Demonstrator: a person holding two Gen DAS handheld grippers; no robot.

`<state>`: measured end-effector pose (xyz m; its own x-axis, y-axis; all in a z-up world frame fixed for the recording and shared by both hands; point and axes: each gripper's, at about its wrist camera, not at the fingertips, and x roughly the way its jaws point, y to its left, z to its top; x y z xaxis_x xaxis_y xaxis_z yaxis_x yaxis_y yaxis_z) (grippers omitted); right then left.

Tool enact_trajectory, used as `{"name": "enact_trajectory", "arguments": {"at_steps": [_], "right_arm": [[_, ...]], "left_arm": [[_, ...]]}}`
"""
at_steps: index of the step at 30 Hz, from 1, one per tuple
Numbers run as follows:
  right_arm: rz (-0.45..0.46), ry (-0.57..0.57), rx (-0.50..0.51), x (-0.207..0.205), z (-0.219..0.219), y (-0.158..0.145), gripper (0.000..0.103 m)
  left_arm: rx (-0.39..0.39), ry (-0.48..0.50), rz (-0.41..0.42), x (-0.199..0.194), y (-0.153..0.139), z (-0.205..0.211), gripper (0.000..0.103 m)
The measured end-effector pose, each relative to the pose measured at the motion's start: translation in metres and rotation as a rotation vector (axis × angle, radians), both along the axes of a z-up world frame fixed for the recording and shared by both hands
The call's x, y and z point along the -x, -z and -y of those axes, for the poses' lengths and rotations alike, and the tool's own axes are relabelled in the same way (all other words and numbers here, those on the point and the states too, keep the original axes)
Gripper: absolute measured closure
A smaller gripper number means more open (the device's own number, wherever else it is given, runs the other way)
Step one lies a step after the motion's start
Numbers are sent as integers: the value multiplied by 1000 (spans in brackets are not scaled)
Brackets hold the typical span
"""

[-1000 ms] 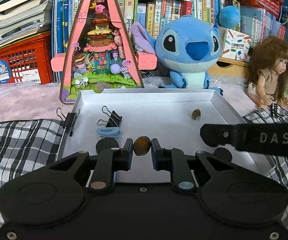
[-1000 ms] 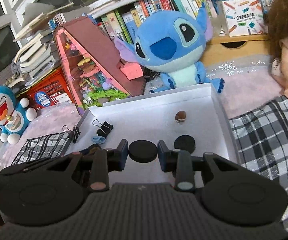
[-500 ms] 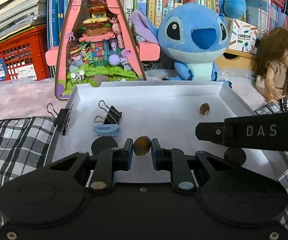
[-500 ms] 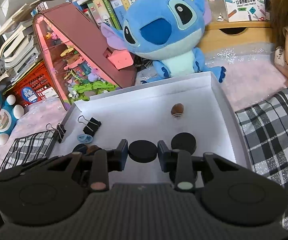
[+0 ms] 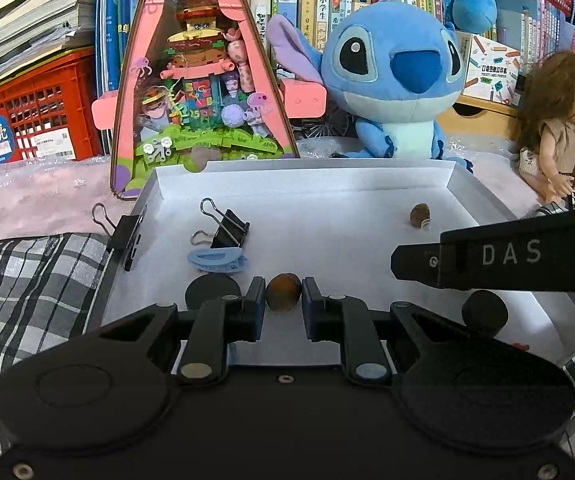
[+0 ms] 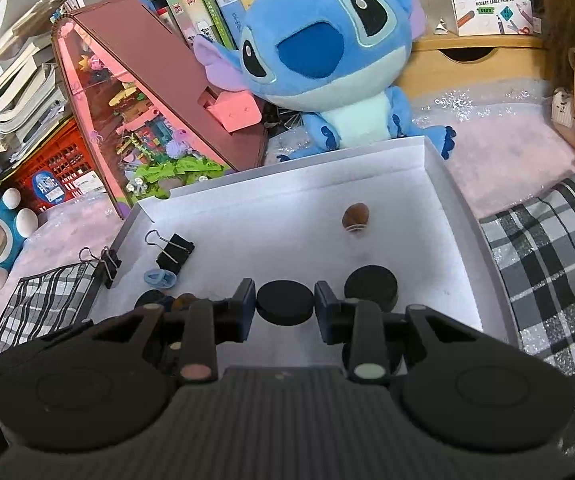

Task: Organize rigid objects
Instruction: 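Lower into the tray and open the left tool while the right tool releases the disc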

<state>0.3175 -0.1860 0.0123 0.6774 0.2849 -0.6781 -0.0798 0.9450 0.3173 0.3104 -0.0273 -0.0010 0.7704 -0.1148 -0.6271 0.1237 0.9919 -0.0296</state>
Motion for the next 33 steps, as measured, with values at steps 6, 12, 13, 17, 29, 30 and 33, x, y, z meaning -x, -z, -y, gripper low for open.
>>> {"name": "enact_trajectory", "arguments": {"at_steps": [6,12,13,17,29,30,33], "right_arm": [[-12,-4,7,-2,-1,1,66],[-17,-5,10,-4,-2,3,66],[-18,-4,10,-4,-1,3,66],[-23,1,8,-4,-1,4,66],[-16,6,-28,-1,2,2,48],[-13,7,-31,0,2,1,46],[-7,8,-36,2,4,-1,46]], "left_arm": [[11,-1,5,-1,0,-1,85],[10,1,9,0,1,0,85],[11,0,10,0,1,0,85],[15,-2,12,0,1,-1,85],[29,-20,42,8,-4,-2,54],[30,-20,43,9,-5,-2,53],[26,-19,48,12,-7,-2,48]]}}
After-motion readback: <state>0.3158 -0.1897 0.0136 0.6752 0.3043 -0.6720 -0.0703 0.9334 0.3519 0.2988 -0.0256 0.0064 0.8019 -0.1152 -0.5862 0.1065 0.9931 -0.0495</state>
